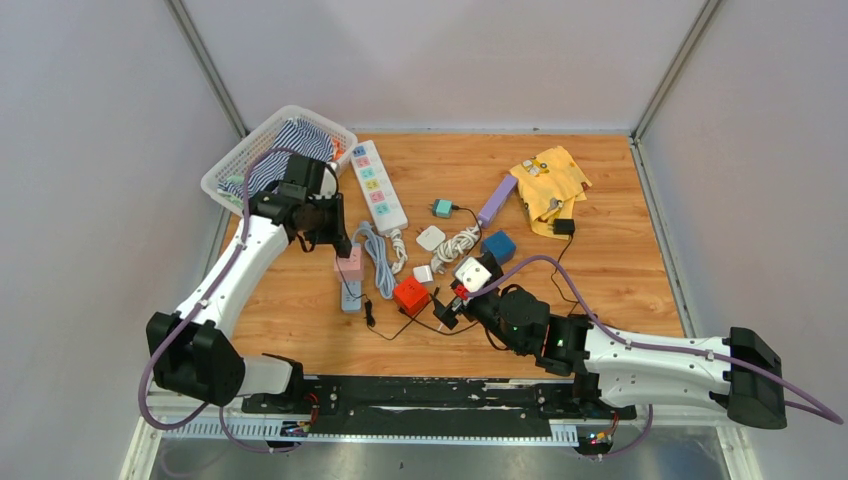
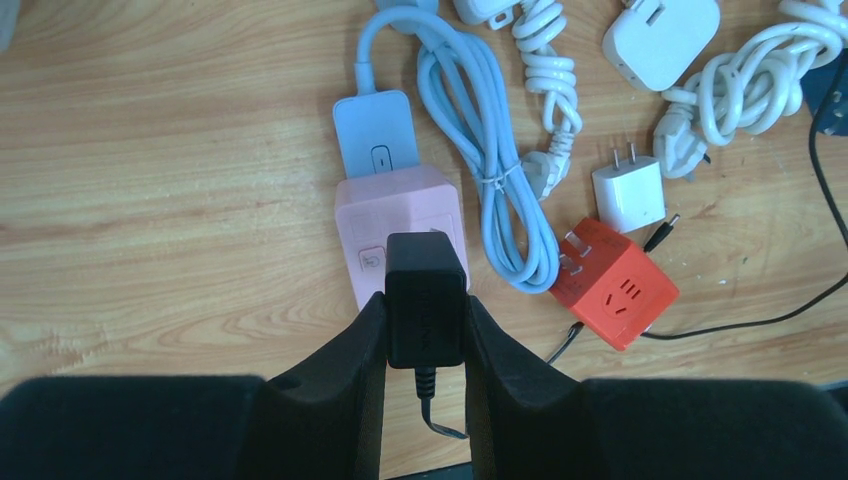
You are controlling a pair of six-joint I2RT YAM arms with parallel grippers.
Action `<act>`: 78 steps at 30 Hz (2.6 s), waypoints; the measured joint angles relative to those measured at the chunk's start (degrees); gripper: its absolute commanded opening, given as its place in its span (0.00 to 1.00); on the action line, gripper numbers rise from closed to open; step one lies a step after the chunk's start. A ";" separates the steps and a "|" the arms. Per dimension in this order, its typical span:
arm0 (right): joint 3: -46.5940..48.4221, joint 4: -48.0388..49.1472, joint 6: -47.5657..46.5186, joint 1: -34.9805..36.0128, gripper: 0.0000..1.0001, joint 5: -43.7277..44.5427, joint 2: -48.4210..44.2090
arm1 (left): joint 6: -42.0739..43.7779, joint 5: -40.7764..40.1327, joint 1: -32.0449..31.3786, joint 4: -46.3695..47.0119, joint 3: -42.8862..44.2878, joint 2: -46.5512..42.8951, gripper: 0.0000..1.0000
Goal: Insert the plug
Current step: Insert the plug into the socket.
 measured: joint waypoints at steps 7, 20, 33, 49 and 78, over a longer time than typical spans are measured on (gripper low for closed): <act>0.00 -0.02 -0.02 0.00 1.00 0.07 -0.11 | 0.00 -0.02 0.00 -0.55 1.25 0.09 0.00; -0.31 0.02 -0.04 0.00 1.00 0.35 -0.55 | 0.15 -0.85 0.00 -0.85 1.20 2.19 0.00; -0.31 0.11 -0.02 0.00 1.00 0.37 -0.76 | -0.55 -1.46 -0.02 -0.76 1.14 2.67 0.00; -0.76 0.24 -0.02 0.00 1.00 0.37 -1.92 | -1.88 -1.70 -0.70 0.85 0.04 2.49 0.00; -1.05 0.22 -0.04 0.00 1.00 0.42 -2.78 | -2.71 -1.73 -0.70 1.38 -0.83 1.57 0.00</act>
